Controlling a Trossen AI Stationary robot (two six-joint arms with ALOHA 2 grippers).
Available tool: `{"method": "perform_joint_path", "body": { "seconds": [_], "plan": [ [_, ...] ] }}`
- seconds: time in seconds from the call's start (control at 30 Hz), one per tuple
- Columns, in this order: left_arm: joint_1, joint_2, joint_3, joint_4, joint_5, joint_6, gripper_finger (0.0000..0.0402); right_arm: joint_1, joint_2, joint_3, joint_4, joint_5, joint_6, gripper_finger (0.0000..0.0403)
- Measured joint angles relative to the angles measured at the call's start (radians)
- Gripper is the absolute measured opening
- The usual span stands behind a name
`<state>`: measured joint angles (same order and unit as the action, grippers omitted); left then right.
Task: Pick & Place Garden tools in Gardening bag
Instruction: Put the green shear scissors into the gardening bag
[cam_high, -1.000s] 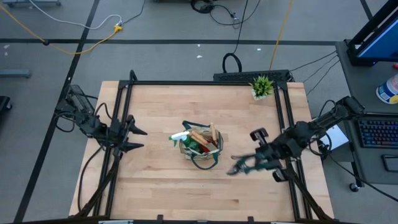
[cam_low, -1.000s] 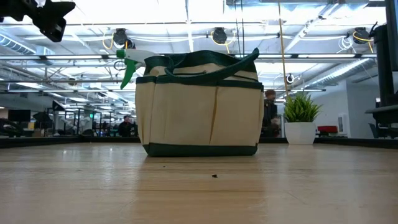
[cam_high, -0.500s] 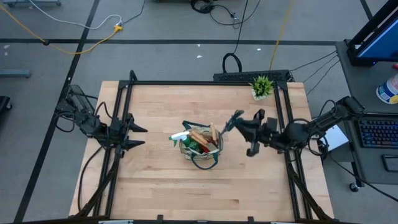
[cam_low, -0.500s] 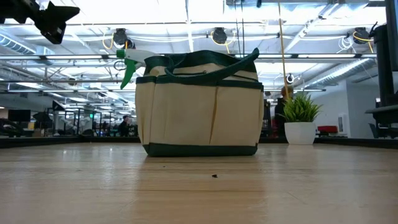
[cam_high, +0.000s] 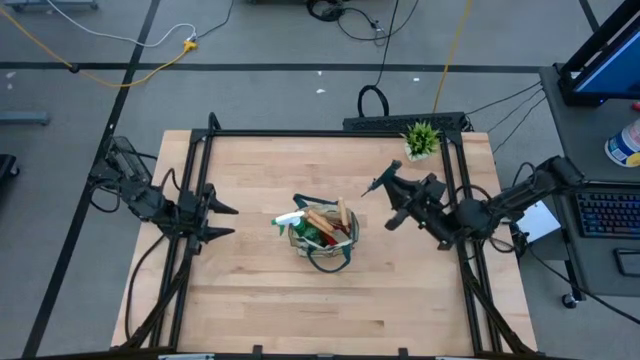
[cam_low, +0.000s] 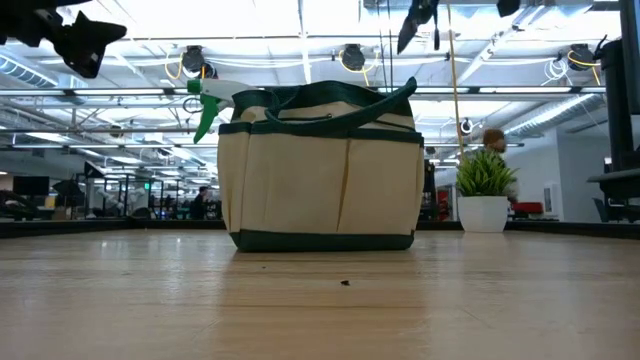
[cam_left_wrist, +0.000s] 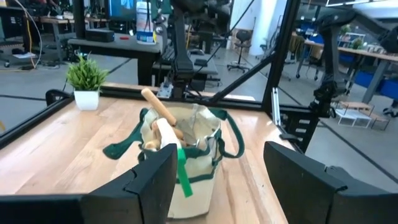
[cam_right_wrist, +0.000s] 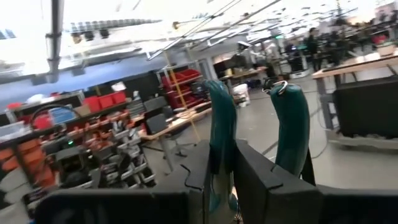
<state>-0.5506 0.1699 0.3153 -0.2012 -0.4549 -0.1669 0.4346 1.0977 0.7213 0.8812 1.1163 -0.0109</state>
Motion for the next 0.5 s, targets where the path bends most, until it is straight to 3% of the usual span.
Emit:
{"method": "perform_joint_path", "body": {
  "seconds": [0.23, 0.5],
  "plan": [
    [0.0, 0.0, 0.0, -0.018, 0.0, 0.001, 0.0244, -0.034, 0.112, 0.087, -0.007, -0.049, 0.037, 0.0037],
    [0.0, 0.0, 0.0, -0.061, 0.001, -0.019, 0.0244, -0.064, 0.255, 0.247, -0.19, -0.083, 0.106, 0.0037]
  ]
}}
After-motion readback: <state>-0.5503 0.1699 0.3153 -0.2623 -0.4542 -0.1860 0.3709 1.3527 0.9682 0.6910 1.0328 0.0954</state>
